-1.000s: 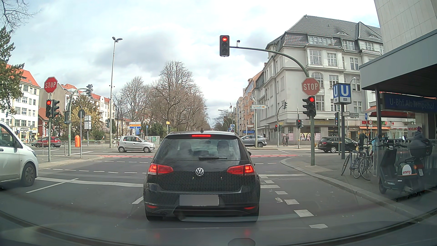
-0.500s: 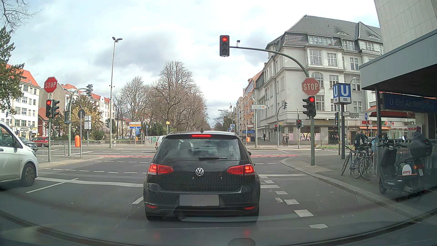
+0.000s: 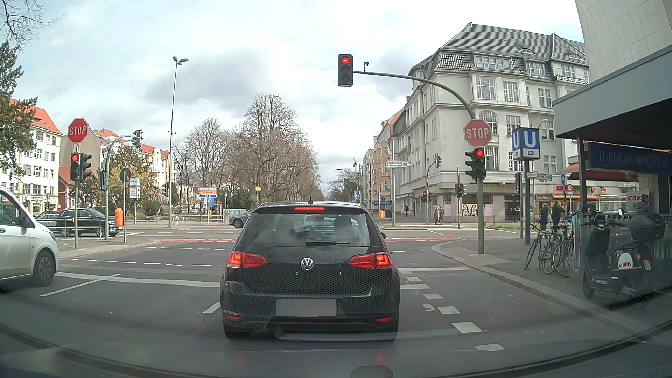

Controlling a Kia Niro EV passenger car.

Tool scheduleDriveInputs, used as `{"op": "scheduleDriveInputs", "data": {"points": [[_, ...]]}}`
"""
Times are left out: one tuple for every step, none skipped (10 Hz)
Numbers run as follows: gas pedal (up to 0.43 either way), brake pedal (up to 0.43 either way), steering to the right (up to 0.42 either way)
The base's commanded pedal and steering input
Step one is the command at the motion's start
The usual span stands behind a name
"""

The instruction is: Follow the waypoints while adhering to traffic rules and regulations

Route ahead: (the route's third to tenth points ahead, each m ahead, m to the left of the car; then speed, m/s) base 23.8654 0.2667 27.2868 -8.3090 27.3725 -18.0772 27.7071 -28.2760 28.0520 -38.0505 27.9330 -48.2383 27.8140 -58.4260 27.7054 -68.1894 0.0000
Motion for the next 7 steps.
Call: {"op": "scheduleDriveInputs", "data": {"points": [[0.0, 0.396, -0.062], [0.0, 0.396, -0.062], [0.0, 0.396, -0.062], [0.0, 0.396, -0.062], [0.0, 0.396, -0.062], [0.0, 0.396, -0.062], [0.0, 0.396, -0.062]]}}
